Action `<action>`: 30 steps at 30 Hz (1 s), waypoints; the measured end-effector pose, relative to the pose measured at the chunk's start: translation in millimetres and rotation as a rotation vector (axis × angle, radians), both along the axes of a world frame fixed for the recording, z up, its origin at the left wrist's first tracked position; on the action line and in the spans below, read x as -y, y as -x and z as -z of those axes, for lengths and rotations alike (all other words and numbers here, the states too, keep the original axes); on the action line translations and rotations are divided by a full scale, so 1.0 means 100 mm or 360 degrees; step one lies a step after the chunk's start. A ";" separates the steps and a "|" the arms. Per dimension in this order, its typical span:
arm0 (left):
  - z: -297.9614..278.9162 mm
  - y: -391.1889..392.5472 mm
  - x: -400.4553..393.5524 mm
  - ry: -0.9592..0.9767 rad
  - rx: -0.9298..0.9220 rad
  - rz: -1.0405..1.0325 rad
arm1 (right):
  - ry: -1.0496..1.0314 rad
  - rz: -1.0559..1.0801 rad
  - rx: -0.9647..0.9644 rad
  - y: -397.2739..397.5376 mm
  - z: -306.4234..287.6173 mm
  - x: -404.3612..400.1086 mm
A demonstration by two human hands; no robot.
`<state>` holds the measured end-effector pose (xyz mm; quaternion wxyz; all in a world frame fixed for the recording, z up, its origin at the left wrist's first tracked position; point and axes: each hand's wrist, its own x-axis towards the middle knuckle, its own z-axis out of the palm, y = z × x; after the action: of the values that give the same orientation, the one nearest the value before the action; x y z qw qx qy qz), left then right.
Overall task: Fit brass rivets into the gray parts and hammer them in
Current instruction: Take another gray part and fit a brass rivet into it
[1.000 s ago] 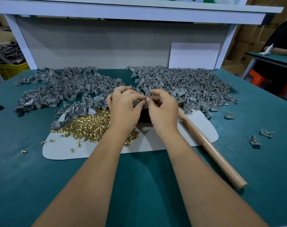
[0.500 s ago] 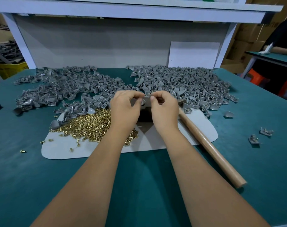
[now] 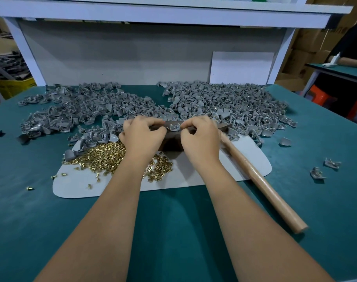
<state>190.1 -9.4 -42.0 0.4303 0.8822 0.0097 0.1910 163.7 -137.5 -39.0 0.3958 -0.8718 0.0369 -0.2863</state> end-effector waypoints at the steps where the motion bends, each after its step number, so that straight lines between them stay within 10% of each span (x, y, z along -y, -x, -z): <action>1: 0.00 0.00 0.01 0.0005 -0.0004 0.0008 | -0.0012 -0.0005 0.0004 0.00 0.00 0.00; 30: -0.03 0.03 0.15 0.0222 0.0254 0.0327 | -0.0404 -0.0236 0.0194 0.02 -0.05 -0.02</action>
<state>187.4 -24.1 -38.6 0.5072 0.8286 -0.1017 0.2142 161.8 -135.2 -34.0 0.5244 -0.7960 -0.0157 -0.3017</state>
